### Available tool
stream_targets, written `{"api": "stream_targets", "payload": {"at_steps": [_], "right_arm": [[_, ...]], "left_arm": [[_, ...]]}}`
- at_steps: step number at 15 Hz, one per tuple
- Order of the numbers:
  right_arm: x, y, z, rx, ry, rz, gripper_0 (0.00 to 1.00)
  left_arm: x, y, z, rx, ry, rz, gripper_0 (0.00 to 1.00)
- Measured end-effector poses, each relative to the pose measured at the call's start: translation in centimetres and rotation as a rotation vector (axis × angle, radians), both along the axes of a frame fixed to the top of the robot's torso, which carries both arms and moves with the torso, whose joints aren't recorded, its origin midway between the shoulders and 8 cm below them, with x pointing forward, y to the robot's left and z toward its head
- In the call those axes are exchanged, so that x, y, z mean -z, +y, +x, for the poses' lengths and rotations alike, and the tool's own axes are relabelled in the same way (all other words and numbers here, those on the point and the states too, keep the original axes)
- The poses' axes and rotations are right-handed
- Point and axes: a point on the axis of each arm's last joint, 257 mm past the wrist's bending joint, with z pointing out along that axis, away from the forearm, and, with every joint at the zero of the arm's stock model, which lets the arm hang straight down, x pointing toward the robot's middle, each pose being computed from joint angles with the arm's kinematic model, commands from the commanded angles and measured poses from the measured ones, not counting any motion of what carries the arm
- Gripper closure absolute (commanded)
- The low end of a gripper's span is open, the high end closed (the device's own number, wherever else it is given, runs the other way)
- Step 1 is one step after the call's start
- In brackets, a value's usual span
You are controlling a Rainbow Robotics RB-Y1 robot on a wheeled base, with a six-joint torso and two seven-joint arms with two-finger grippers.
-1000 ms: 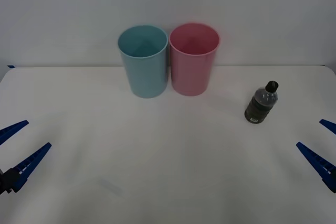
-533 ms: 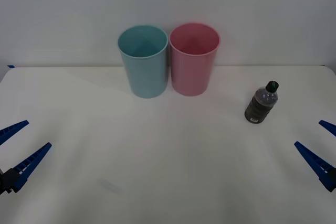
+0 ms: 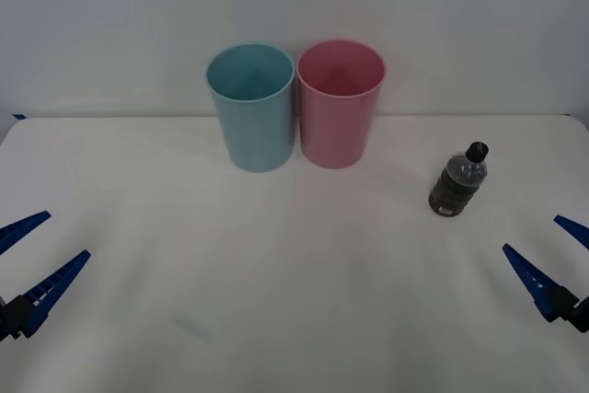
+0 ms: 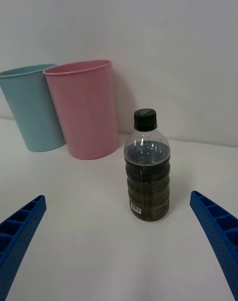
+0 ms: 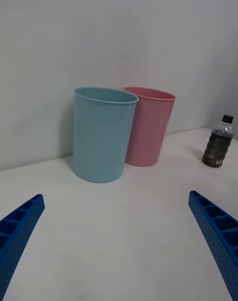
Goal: Grasp the object on the table and drop it into the matching bin: aluminum can to the light blue bin, PET bottle to the pink bin.
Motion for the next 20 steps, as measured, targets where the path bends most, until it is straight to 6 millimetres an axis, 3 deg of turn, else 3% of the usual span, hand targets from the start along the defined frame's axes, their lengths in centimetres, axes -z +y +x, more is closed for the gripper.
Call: {"api": "stream_targets", "payload": {"at_steps": [8,13,20], "right_arm": [[2.5,0.0,2.9,0.116,0.006,-0.081,0.0],[5.2,0.3,6.2,0.117,0.045,-0.051,0.0],[6.7,1.8,10.6,0.102,0.064,-0.035,0.0]], "left_arm": [[0.0,0.0,0.0,0.0,0.0,0.0,0.0],[0.0,0.0,0.0,0.0,0.0,0.0,0.0],[0.0,0.0,0.0,0.0,0.0,0.0,0.0]]}}
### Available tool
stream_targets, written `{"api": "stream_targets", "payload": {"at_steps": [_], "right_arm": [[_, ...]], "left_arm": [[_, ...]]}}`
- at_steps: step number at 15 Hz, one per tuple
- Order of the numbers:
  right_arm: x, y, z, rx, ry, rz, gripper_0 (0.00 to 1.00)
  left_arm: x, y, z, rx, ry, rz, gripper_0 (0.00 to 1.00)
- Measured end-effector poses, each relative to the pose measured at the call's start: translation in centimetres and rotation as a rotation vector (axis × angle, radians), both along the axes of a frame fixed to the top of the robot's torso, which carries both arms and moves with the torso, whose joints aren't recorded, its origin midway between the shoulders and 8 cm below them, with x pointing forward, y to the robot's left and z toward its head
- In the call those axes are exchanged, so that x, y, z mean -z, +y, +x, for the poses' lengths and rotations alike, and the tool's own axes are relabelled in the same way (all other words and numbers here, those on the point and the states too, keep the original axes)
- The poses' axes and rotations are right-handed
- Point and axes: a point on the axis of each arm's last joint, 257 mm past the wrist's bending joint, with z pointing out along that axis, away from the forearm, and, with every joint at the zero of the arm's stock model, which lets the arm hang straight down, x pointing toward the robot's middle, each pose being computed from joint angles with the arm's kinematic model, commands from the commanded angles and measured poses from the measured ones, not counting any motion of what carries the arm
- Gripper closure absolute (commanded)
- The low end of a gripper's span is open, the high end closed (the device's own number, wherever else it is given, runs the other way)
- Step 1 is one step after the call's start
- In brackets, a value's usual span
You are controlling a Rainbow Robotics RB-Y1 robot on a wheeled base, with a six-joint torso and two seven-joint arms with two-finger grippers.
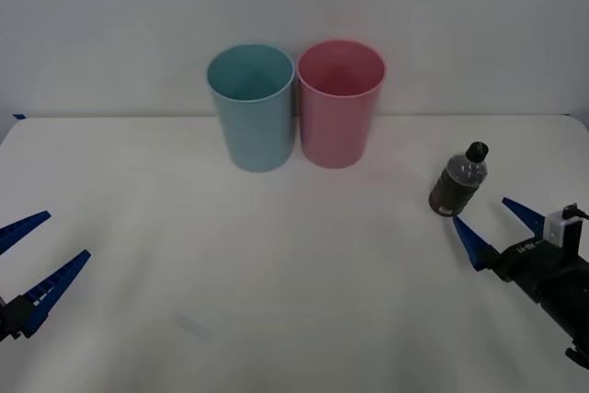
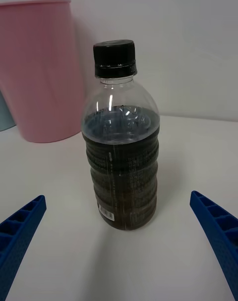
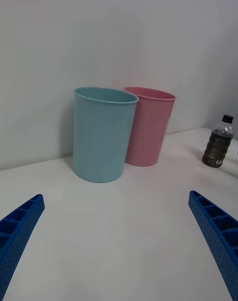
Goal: Grasp the object on the table and drop it into the matching bin: aluminum can to the light blue bin, PET bottle to the pink bin.
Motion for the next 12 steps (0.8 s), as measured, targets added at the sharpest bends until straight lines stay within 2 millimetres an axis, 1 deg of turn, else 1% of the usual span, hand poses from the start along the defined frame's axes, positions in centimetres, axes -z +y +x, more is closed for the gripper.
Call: {"api": "stream_targets", "payload": {"at_steps": [5,8,12], "right_arm": [[0.3,0.8,3.2,0.003,0.004,-0.004,0.0],[0.6,1.2,4.9,0.009,0.007,-0.007,0.0],[0.3,1.9,6.7,0.016,-0.001,-0.023,0.0]], "left_arm": [[0.0,0.0,0.0,0.0,0.0,0.0,0.0],[0.0,0.0,0.0,0.0,0.0,0.0,0.0],[0.0,0.0,0.0,0.0,0.0,0.0,0.0]]}}
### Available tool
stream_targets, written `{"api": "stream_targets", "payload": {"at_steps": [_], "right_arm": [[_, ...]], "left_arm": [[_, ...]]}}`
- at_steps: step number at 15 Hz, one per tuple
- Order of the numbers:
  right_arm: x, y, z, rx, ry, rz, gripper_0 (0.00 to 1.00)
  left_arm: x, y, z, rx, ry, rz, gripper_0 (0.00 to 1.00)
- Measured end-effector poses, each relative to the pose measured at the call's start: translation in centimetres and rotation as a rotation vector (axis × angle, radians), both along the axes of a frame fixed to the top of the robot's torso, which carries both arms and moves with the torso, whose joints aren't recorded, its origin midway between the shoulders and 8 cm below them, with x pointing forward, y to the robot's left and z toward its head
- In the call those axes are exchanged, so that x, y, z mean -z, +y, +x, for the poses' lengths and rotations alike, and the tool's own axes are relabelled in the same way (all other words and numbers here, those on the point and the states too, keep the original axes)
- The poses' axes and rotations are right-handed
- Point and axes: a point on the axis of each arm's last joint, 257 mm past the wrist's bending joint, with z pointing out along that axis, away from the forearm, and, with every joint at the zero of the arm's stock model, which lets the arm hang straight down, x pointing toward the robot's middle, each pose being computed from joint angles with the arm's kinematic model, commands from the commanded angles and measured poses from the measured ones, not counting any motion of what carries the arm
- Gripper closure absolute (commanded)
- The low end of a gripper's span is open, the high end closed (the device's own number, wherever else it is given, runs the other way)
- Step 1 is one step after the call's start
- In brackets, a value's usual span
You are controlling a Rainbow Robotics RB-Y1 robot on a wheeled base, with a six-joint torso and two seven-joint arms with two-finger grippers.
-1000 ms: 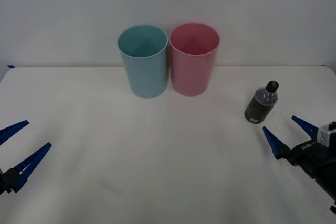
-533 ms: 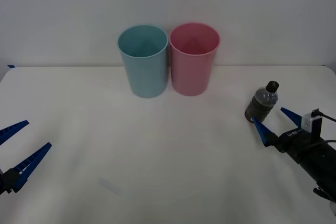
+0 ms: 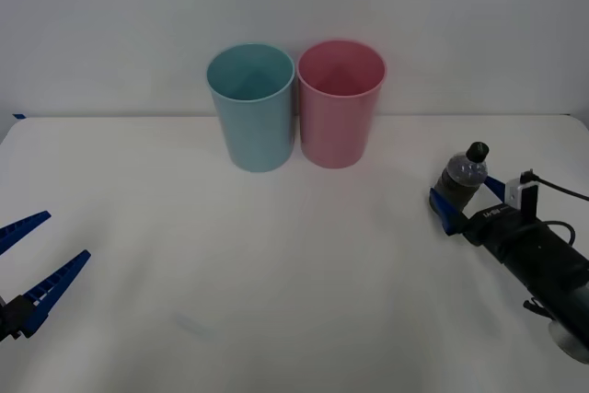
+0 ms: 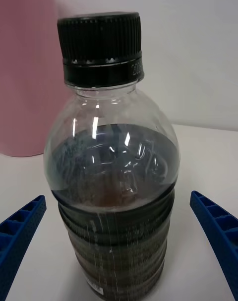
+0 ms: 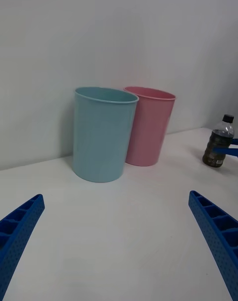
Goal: Grasp the object on the table and drop it into the matching bin: aluminum can to the light blue bin, PET bottle to the pink bin.
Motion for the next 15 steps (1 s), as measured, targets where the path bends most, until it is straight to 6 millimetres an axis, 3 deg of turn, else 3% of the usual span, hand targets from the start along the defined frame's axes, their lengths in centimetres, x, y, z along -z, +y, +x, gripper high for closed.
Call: {"api": "stream_targets", "payload": {"at_steps": [8,9,10,11,15], "right_arm": [[-0.4,1.3,1.7,0.026,-0.013,-0.023,0.0],[-0.4,1.4,1.7,0.026,-0.015,-0.026,0.69],[-0.4,1.4,1.7,0.026,-0.016,-0.03,0.91],[-0.4,1.4,1.7,0.026,-0.017,-0.033,0.99],[-0.5,1.5,1.7,0.022,-0.022,-0.039,1.0]], "left_arm": [[0.0,0.0,0.0,0.0,0.0,0.0,0.0],[0.0,0.0,0.0,0.0,0.0,0.0,0.0],[0.0,0.0,0.0,0.0,0.0,0.0,0.0],[0.0,0.0,0.0,0.0,0.0,0.0,0.0],[0.0,0.0,0.0,0.0,0.0,0.0,0.0]]}}
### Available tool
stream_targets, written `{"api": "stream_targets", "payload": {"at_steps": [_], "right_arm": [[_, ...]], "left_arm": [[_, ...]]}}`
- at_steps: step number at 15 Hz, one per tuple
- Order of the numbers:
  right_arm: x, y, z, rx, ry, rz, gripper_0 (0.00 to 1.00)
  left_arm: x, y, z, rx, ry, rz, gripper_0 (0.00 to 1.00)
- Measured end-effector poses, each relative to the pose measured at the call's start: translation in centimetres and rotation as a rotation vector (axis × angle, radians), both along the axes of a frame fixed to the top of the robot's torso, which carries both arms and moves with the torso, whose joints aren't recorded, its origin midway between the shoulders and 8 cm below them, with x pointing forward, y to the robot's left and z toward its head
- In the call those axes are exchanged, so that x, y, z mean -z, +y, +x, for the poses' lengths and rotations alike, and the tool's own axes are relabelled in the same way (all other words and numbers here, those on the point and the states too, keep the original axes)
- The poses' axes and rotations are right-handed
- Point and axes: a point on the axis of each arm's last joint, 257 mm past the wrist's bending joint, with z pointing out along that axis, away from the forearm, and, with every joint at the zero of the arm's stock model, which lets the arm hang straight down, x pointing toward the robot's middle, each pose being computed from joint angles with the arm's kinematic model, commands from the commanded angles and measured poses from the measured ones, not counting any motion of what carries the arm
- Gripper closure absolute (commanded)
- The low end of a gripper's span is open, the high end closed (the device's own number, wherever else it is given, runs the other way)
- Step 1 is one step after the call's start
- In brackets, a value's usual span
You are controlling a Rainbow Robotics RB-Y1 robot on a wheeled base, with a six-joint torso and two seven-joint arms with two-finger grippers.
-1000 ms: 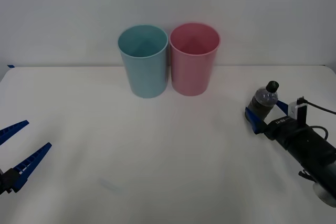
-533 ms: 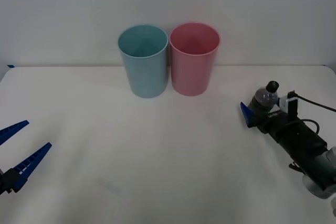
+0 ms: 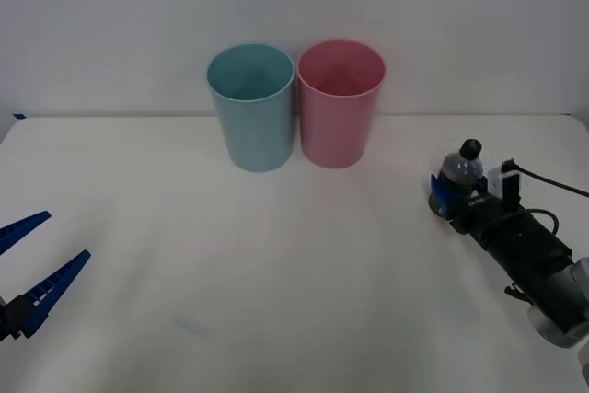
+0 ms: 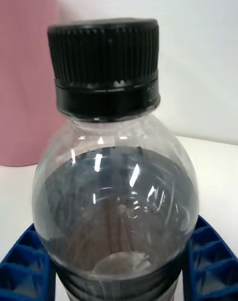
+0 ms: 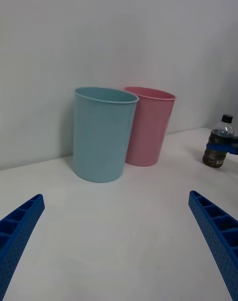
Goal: Grasp the object on the table and drop it into the matching bin: aluminum can to the light blue bin, PET bottle to the pink bin.
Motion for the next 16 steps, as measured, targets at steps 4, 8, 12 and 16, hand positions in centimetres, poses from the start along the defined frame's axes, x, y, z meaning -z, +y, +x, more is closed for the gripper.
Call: {"api": "stream_targets", "payload": {"at_steps": [4,8,12,16], "right_arm": [[-0.1,0.2,-0.1,-0.008,-0.002,0.002,1.0],[-1.6,0.8,-0.3,-0.048,-0.033,0.02,1.0],[-5.2,1.2,-0.9,-0.091,-0.1,0.021,1.0],[-9.5,2.1,-2.1,-0.159,-0.128,0.106,1.0]], "left_arm": [[0.0,0.0,0.0,0.0,0.0,0.0,0.0],[0.0,0.0,0.0,0.0,0.0,0.0,0.0],[0.0,0.0,0.0,0.0,0.0,0.0,0.0],[0.0,0.0,0.0,0.0,0.0,0.0,0.0]]}}
